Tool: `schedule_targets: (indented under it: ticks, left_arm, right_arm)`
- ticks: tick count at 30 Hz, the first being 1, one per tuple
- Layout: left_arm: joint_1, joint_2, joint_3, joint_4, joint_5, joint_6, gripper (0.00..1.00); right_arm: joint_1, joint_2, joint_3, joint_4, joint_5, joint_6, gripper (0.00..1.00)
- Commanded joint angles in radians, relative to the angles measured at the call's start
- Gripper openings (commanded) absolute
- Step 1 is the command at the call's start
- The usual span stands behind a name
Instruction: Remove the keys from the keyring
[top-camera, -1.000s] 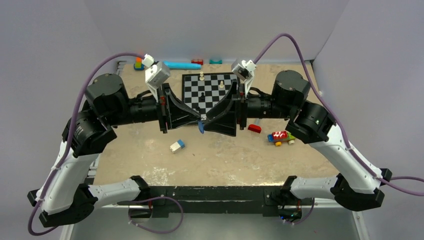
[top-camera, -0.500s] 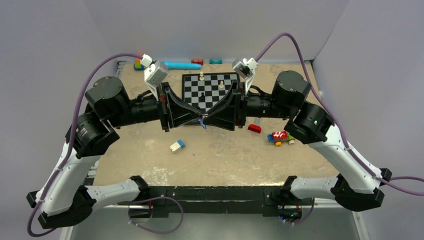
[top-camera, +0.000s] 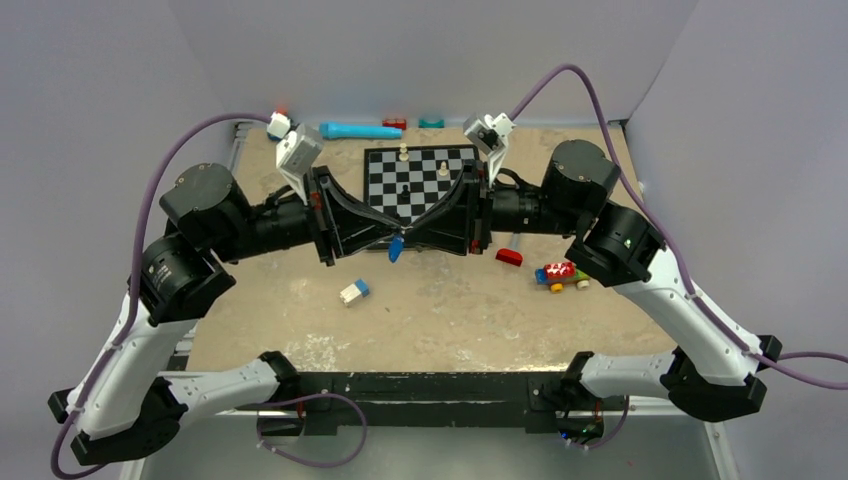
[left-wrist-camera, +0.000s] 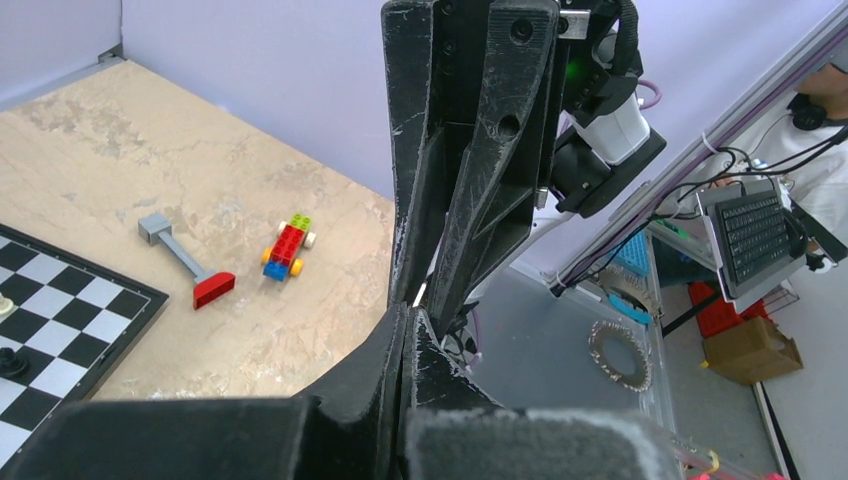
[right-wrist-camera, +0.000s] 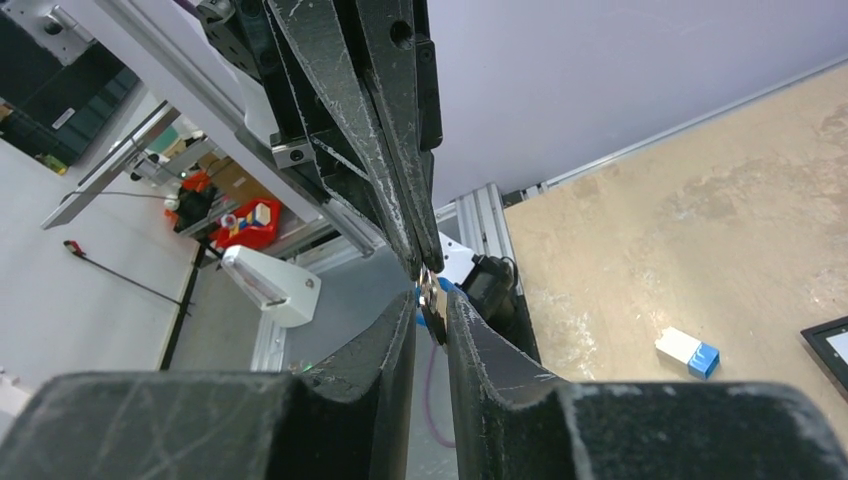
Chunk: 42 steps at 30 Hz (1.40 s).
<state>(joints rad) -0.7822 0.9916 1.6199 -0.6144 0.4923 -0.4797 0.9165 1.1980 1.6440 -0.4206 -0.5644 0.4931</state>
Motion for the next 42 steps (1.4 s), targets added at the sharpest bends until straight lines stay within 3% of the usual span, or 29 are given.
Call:
schedule_targets:
  ticks: [1,4,10,13,42]
  left_arm:
    - [-0.002,-0.019,-0.008,0.067,-0.036,-0.026,0.0]
    - [-0.002,-0.022,-0.012,0.076,-0.047,-0.031,0.0]
    - [-0.003,-0.03,-0.04,0.122,-0.059,-0.061,0.0]
    - [-0.002,-0.041,-0.062,0.145,-0.074,-0.076,0.0]
    - [-0.003,-0.15,-0.22,0.292,-0.407,-0.241,0.0]
  right_arm:
    - [0.005,-0.02,0.0,0.058,-0.012,0.013,0.23]
    - [0.005,-0.02,-0.001,0.065,-0.019,0.016,0.21]
    - [0.005,-0.013,0.003,0.078,-0.026,0.024,0.04]
    - [0.005,-0.011,0.005,0.081,-0.026,0.025,0.0]
    - [0.005,-0.012,-0.03,0.159,-0.025,0.063,0.0]
